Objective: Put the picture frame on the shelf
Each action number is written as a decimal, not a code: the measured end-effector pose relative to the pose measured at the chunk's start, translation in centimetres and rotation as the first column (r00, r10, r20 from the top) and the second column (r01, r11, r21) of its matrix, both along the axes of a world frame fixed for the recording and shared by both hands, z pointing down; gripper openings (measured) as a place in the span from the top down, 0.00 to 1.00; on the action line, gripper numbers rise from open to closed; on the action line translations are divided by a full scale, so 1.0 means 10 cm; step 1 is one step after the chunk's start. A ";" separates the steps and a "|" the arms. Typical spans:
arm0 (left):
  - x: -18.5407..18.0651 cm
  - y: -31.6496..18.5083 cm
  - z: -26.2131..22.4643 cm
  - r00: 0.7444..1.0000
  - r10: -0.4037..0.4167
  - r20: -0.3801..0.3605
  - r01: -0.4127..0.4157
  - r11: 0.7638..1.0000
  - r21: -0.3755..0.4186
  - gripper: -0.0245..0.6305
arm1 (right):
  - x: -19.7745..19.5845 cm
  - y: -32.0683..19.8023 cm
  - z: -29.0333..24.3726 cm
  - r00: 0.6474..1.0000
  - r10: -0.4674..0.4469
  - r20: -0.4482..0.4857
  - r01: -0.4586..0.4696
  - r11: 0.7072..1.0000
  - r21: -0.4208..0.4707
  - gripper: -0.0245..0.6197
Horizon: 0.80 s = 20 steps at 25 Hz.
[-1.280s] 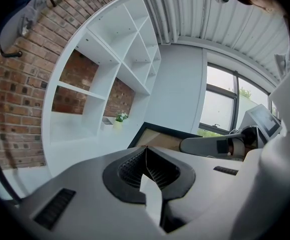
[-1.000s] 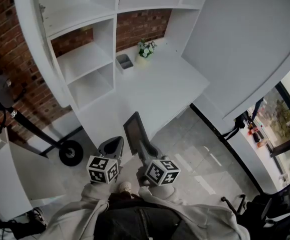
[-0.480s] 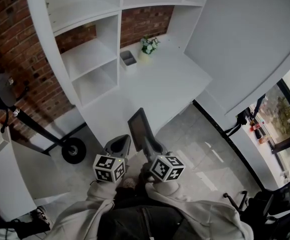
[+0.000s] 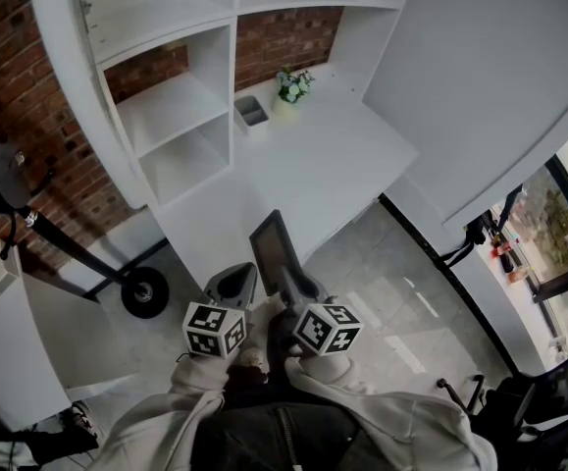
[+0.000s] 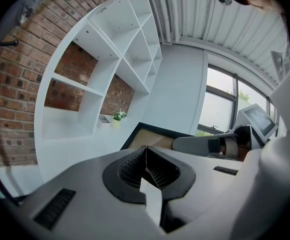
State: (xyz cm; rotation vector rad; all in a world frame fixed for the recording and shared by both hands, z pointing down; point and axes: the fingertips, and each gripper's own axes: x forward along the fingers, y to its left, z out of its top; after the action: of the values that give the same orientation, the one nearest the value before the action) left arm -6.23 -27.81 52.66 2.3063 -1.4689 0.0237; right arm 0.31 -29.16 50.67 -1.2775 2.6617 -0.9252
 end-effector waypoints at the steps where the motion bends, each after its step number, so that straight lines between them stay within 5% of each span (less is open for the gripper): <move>1: 0.01 -0.03 0.00 1.000 -0.001 0.001 0.001 1.000 -0.001 0.95 | 0.01 -0.03 -0.01 1.000 -0.004 -0.001 0.004 1.000 0.000 0.89; 20: -0.17 -0.82 -0.20 0.983 -0.182 -0.008 0.182 0.983 0.010 0.95 | -0.19 -0.98 -0.21 0.984 -0.175 -0.003 0.175 0.984 0.013 0.89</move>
State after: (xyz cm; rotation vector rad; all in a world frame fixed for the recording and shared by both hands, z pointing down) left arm -7.91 -36.02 50.68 2.1689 -1.6740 -0.0446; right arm -1.62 -38.92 48.59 -1.0546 2.8131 -0.9233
